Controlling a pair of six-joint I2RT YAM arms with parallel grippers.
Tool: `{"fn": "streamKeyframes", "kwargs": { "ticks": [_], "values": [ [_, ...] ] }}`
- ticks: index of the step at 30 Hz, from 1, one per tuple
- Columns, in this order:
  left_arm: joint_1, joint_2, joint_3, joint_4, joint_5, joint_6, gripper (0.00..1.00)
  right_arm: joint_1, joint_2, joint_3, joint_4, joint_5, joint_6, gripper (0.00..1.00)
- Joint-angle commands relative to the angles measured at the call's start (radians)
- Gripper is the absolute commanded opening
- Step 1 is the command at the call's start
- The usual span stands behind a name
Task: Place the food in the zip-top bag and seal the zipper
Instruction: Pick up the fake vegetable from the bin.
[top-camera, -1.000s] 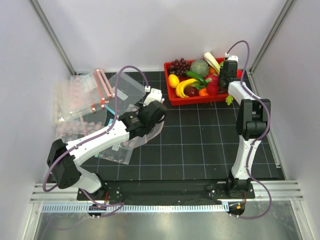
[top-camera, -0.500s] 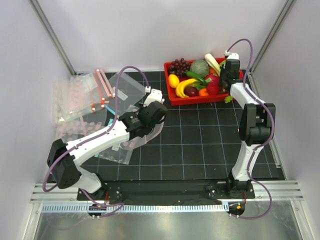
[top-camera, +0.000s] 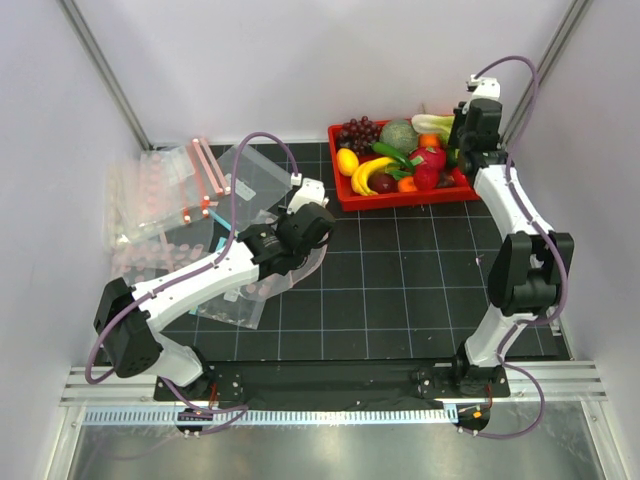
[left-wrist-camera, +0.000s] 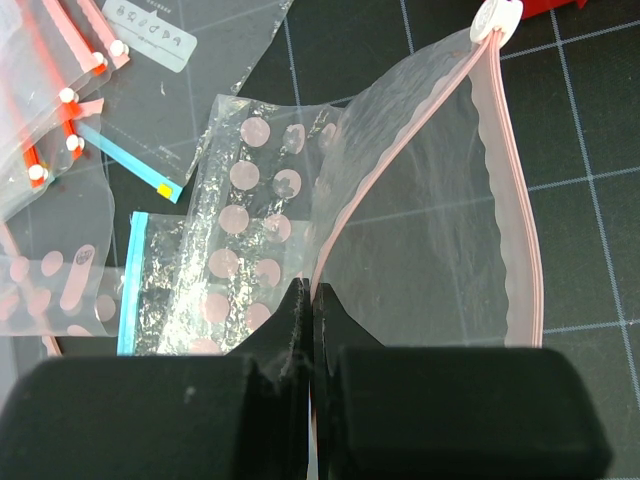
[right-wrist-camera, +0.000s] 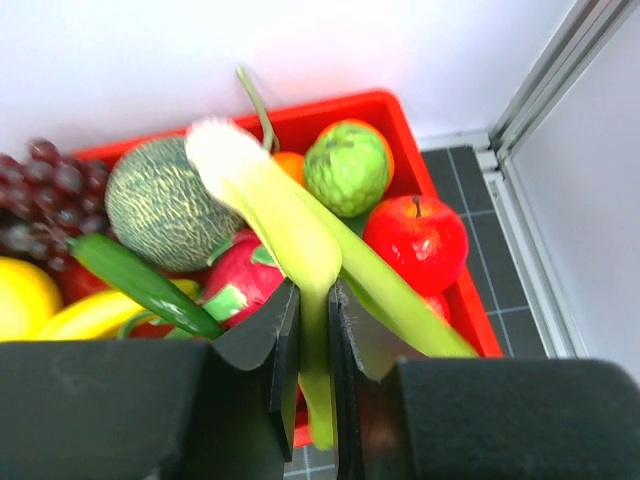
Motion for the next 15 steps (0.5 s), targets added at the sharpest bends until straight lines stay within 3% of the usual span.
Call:
{"fn": "streamKeyframes", "kwargs": {
  "ticks": [1, 8, 15],
  "values": [
    [-0.004, -0.015, 0.020, 0.003, -0.018, -0.007, 0.00, 0.004, -0.117, 0.044, 0.034, -0.020, 0.048, 0.06],
    [-0.002, -0.019, 0.018, -0.001, -0.019, -0.009, 0.00, 0.017, -0.174, 0.090, -0.014, -0.048, 0.099, 0.05],
    [-0.004, -0.048, 0.006, 0.001, -0.053, -0.014, 0.00, 0.170, -0.287, 0.013, -0.020, -0.036, 0.096, 0.05]
  ]
}}
